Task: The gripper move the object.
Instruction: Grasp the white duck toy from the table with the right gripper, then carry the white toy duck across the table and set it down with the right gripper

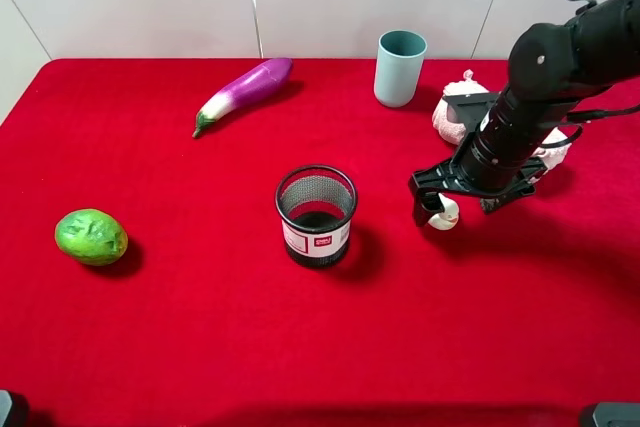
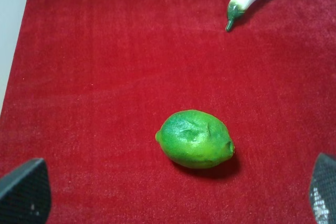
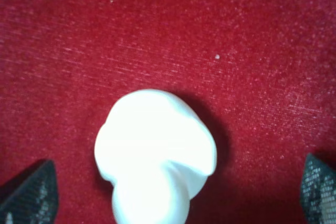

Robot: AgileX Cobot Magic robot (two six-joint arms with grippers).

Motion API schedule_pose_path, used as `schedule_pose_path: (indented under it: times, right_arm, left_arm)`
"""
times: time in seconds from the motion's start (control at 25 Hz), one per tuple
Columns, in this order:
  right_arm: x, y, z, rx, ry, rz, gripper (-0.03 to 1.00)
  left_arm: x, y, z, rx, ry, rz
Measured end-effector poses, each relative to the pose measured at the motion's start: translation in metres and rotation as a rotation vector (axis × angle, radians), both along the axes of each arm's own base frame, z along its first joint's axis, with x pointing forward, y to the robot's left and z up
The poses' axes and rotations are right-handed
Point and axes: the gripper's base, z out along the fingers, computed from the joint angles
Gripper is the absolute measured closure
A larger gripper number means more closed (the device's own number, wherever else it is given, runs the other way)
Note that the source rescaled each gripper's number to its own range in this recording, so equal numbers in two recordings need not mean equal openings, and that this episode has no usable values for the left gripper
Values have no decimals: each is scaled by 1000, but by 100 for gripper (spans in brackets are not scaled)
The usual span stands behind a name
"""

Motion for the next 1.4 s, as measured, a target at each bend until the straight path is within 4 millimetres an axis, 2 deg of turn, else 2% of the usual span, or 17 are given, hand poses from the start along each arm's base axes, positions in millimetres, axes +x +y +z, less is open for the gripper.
schedule_pose_path:
  times: [0.6, 0.64, 0.68, 0.76, 0.88, 0.96, 1.0, 1.4]
  right_arm:
    - [3, 1, -5, 9, -21, -11, -3]
    - [3, 1, -5, 10, -21, -11, 0]
    - [3, 1, -5, 10, -20, -12, 8]
    - [3, 1, -5, 10, -20, -13, 30]
    - [3, 2, -5, 14, -19, -18, 79]
    - [3, 2, -4, 15, -19, -19, 85]
    - [4, 2, -3, 16, -22, -19, 94]
    - [4, 2, -3, 17, -22, -20, 94]
  left_arm:
    - [0, 0, 0, 0, 0, 0]
    - [0, 0, 0, 0, 0, 0]
    - [0, 0, 0, 0, 0, 0]
    - [0, 0, 0, 0, 0, 0]
    - [0, 0, 0, 0, 0, 0]
    - [0, 0, 0, 0, 0, 0]
    - [0, 0, 0, 0, 0, 0]
    - [0, 0, 0, 0, 0, 0]
